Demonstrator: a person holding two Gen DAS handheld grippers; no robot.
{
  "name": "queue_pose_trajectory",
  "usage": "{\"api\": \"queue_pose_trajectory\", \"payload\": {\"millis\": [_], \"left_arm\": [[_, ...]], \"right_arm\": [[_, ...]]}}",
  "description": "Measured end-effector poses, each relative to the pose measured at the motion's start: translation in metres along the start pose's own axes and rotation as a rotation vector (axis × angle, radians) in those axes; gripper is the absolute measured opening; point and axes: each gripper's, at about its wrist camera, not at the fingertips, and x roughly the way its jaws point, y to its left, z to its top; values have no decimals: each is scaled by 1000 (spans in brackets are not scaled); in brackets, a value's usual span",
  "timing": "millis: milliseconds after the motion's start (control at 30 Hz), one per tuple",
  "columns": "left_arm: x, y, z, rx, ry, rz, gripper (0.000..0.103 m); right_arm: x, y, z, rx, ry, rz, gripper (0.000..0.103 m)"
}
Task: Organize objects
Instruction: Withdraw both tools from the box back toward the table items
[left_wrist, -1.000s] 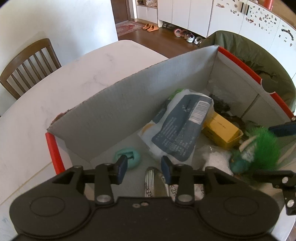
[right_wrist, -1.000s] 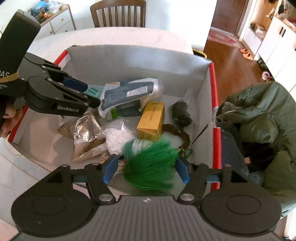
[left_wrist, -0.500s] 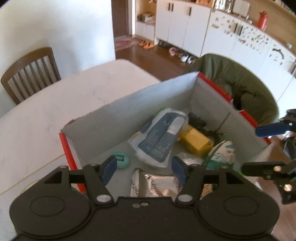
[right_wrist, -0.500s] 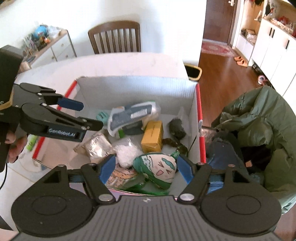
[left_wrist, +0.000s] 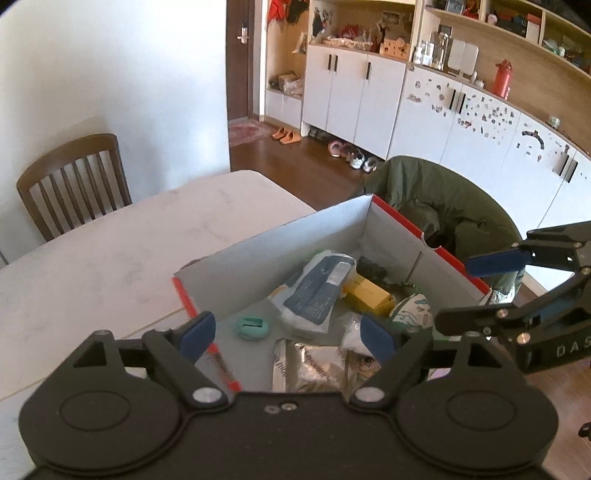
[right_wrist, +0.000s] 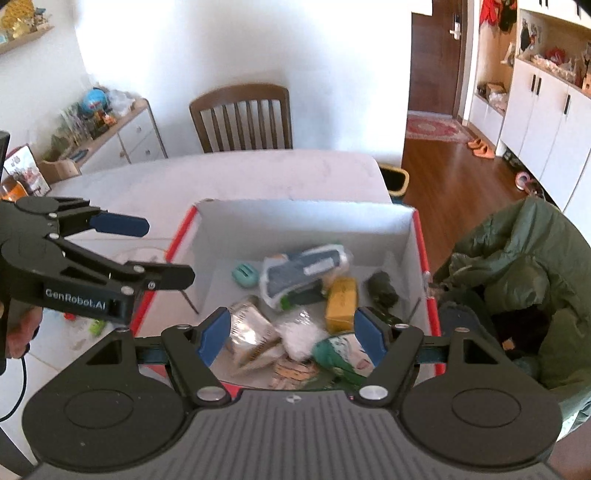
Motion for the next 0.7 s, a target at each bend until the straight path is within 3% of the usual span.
{"api": "queue_pose_trajectory", "payload": {"millis": [400, 700], "left_arm": [[-62, 36, -22, -21, -88, 7, 102], [-97, 74, -41, -73, -121, 7, 102]], "right_arm": [[-28, 59, 4, 35, -122, 51, 82], [-27, 114, 8, 36, -154, 89, 91]]}}
